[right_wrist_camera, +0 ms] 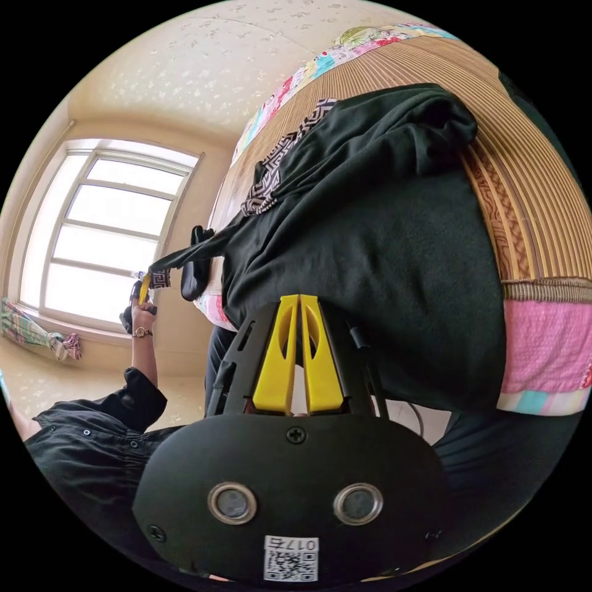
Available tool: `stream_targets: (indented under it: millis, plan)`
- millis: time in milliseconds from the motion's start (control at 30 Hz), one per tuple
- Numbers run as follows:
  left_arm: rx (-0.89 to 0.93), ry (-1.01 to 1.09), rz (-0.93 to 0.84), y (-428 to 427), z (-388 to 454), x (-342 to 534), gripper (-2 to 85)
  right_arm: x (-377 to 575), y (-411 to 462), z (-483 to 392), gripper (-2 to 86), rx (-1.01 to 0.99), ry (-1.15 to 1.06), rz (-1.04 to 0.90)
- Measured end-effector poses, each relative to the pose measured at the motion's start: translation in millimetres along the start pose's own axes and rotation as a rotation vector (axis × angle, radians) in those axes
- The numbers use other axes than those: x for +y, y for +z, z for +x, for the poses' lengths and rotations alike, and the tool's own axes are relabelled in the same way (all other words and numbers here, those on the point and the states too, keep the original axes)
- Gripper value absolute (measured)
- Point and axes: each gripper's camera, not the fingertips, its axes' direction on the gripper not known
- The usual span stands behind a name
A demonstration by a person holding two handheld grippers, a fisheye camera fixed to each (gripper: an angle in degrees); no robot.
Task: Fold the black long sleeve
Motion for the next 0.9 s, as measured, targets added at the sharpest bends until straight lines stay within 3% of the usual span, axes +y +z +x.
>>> stream_targets:
  millis: [167,333,433,500,567,700,800,900]
  plan:
    - [0.058,-0.088,-0.017,14,-18,27,-0.9,4,-13,14,0.6,0.001,0.008,0.004]
    - [0.214,0.100,-0.116,82,101,78,-0.5,4,-22,23,0.7,-0.001,0.013,0.005]
    - [0.409,0.250,-0.293,153,213,164,0.7,4,-24,25,1.0,-0.010,0.029,0.017]
    - [0.564,0.420,-0.554,215,291,267,5.1,6,-27,25,1.4,-0.018,0.036,0.030]
    - [0.606,0.548,-0.793,250,324,357,6.4,9,-32,23,1.8,-0.033,0.037,0.044]
    - [0.545,0.628,-1.115,271,290,513,6.6,23,-53,25,2.6,0.001,0.032,0.062]
    - [0.471,0.516,-1.223,271,223,551,6.7,34,-70,38,3.4,0.063,0.050,0.067]
    - [0.381,0.443,-1.205,261,163,540,6.6,33,-89,41,4.8,0.087,0.059,0.116]
